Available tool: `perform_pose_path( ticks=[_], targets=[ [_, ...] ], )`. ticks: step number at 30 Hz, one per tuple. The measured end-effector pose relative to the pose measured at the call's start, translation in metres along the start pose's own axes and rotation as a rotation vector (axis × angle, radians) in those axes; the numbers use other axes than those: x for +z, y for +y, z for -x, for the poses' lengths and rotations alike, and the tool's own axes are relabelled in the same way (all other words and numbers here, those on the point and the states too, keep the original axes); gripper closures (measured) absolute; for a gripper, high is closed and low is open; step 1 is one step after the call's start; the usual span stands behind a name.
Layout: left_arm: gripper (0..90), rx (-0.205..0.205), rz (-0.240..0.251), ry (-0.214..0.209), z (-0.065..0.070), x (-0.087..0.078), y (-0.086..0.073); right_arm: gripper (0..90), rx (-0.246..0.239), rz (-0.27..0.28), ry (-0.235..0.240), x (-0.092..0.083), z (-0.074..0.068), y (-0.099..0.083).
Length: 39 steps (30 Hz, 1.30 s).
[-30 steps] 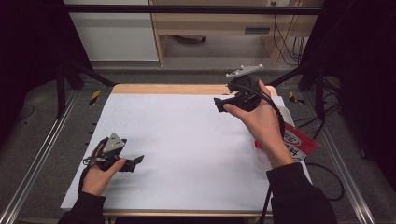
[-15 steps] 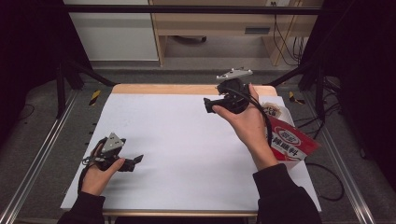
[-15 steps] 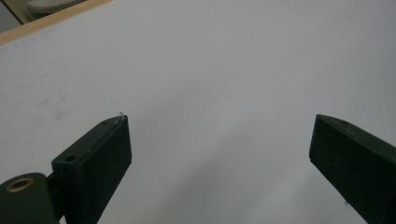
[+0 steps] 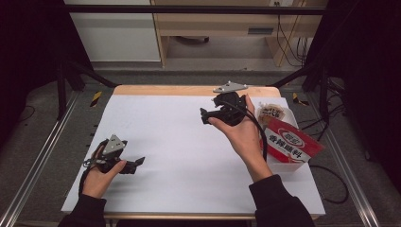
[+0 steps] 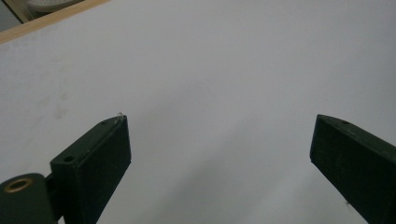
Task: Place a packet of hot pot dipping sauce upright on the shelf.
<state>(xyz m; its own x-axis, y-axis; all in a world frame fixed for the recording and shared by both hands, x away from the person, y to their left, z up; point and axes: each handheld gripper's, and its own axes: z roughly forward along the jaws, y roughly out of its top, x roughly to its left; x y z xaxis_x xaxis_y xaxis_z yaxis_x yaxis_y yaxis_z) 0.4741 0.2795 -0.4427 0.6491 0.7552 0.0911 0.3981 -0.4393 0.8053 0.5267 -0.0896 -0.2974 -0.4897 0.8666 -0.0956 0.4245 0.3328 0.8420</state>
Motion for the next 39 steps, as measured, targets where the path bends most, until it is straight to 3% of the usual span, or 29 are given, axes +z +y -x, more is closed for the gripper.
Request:
perform_pose_path(
  ticks=[17,39],
  targets=[
    [4.8,-0.004,0.004,0.0,-0.001,0.0,0.0,5.7,-0.023,0.018,0.015,0.007,-0.015,-0.031],
    [4.4,-0.006,0.003,0.002,-0.001,0.0,-0.001,6.0,0.005,-0.012,0.032,0.014,-0.012,-0.08]
  ],
)
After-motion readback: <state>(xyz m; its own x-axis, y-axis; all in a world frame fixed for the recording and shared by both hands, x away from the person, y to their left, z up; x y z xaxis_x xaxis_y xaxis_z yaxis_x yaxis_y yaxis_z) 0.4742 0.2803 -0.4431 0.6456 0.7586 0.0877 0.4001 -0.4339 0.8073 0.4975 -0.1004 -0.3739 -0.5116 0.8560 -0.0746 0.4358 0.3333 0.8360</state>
